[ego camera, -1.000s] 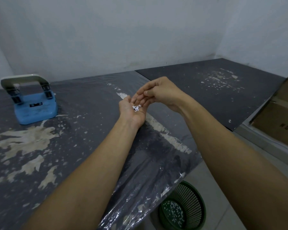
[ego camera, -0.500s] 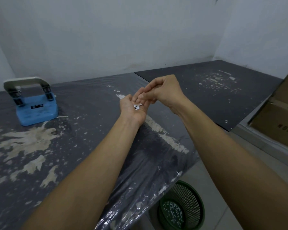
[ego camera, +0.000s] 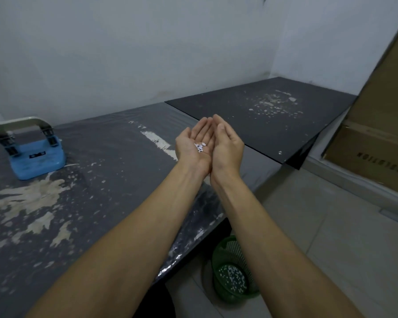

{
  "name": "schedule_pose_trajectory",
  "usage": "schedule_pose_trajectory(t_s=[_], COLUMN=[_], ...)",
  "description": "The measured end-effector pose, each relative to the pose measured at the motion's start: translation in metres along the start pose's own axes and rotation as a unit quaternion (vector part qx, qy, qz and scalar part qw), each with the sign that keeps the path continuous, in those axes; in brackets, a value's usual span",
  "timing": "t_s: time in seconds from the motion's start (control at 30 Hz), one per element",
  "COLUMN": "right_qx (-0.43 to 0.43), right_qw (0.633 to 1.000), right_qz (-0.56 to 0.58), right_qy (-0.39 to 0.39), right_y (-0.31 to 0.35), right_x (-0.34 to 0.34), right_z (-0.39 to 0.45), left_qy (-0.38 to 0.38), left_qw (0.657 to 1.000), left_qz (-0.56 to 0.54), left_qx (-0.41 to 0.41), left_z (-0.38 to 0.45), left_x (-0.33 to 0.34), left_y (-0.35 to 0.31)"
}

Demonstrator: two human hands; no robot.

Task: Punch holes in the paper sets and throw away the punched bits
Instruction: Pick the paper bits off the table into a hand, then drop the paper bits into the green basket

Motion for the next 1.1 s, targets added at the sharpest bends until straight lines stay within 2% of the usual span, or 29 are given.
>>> schedule_pose_trajectory(t_s=[0.23, 0.6, 0.87, 1.1], right_qx=[-0.002, -0.026, 0.005, 0.060], right_qw=[0.995, 0.989, 0.983, 0.976], right_qz=[0.092, 0.062, 0.064, 0.083], right_qy=[-0.048, -0.130, -0.172, -0.194], right_y=[0.027, 0.033, 0.005, -0.056], right_x=[-0.063, -0.178, -0.245, -0.290], right_z=[-0.022, -0.042, -0.057, -0.068], left_qy=[0.021, -0.008, -0.038, -0.105], left_qw=[0.999, 0.993, 0.987, 0.979], left_qz=[0.009, 0.057, 0.077, 0.069], left_qx=[-0.040, -0.104, -0.139, -0.159], left_z=[-0.032, -0.058, -0.062, -0.054], left_x=[0.012, -0.012, -0.054, -0.121], left_y=[0.067, 0.179, 0.237, 0.270])
Point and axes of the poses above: each hand's wrist, its own z-axis towards the middle knuckle, its own x-axis out of the palm, y = z × x, the point moved 8 cm from there along z, towards the middle knuckle
